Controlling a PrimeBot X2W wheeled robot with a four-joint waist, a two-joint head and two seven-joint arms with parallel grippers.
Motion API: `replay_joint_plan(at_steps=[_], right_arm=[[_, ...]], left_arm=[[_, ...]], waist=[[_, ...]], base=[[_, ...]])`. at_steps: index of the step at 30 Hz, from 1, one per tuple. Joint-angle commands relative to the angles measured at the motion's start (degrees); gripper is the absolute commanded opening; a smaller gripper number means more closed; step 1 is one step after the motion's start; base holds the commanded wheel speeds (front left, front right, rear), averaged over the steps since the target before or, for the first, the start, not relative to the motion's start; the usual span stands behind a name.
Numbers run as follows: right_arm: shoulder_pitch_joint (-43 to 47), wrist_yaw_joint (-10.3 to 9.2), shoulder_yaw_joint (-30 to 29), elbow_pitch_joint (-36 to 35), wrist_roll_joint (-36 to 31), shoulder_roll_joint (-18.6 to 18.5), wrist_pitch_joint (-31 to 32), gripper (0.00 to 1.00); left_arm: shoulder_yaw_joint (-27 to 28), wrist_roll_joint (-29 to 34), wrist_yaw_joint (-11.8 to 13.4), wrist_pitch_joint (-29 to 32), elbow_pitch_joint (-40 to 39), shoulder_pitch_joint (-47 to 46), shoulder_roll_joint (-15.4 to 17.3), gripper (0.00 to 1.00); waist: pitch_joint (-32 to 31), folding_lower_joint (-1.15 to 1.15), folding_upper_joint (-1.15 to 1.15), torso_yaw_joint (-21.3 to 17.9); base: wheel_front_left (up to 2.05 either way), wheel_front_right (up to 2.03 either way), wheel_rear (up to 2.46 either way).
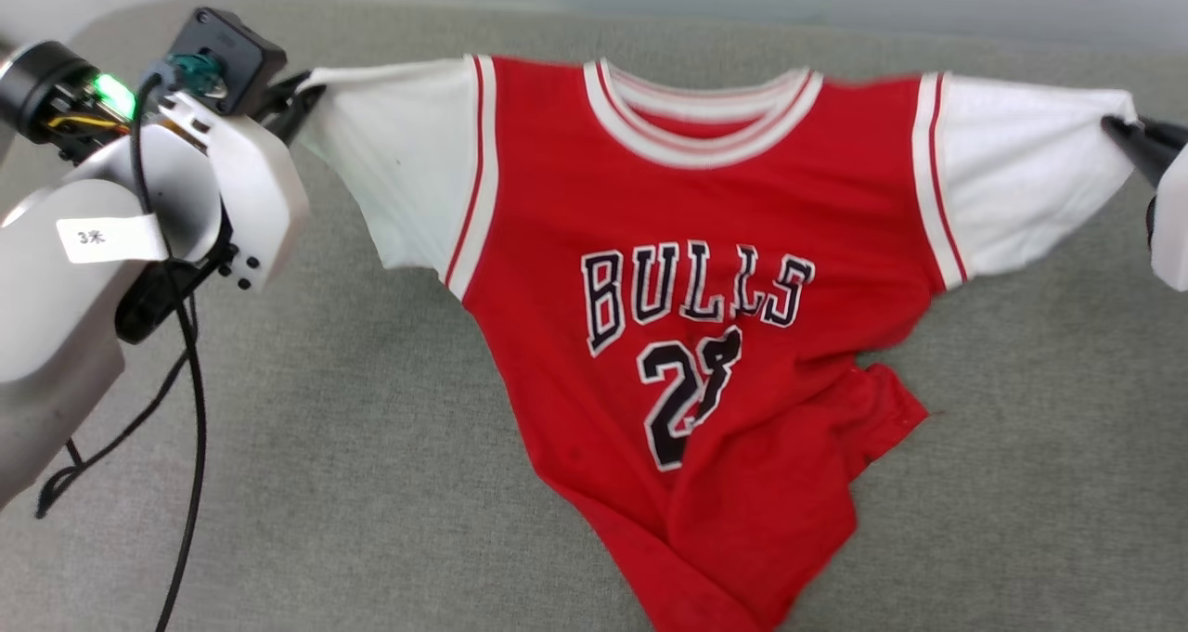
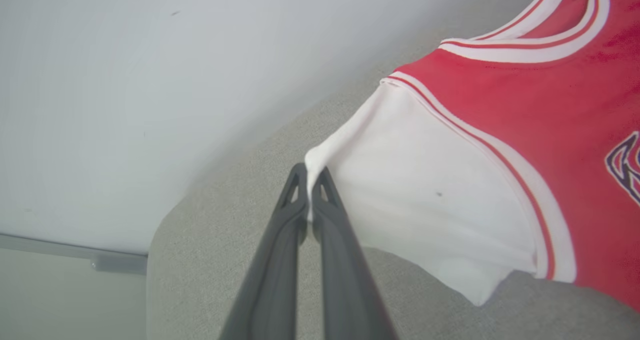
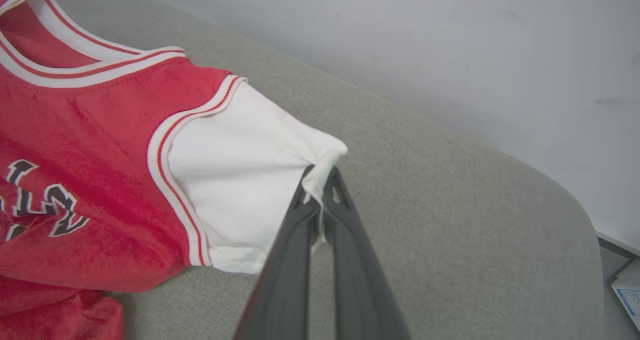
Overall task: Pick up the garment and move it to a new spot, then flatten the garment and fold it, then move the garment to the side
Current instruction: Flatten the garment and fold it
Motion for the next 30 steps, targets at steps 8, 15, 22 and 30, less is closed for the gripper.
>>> replay_joint_plan(at_steps=[8, 15, 22, 30], right_arm=[[-1.28, -0.06, -4.71, -3.72, -0.55, -0.31, -6.89, 0.00], [-3.50, -0.06, -12.32, -8.03, -2.60, 1.03, -7.44, 0.00], [-8.83, -0.06, -16.44, -11.46, -6.70, 2.97, -4.98, 0.00], [-25.73, -0.06, -17.75, -5.17, -13.53, 5.80, -3.91, 0.00]], left_arm=[[2.81, 2.38, 4.48, -3.55, -7.78, -2.57, 3.50, 0.00], [5.67, 2.85, 6.46, -3.16, -13.26, -7.53, 3.43, 0.00], [7.75, 2.53, 5.47, -2.26, -12.13, -13.70, 1.50, 0.00], [11.04, 3.60, 1.56, -3.44, -0.41, -28.05, -4.29, 0.00]], waist=[[-8.26, 0.00, 0.00, -2.29], [-10.70, 0.00, 0.00, -2.47], [-8.04, 0.00, 0.00, -3.28], [3.92, 0.00, 0.00, -4.09]], base=[[0.00, 0.00, 0.00], [0.00, 0.00, 0.00], [0.00, 0.00, 0.00], [0.00, 0.00, 0.00]])
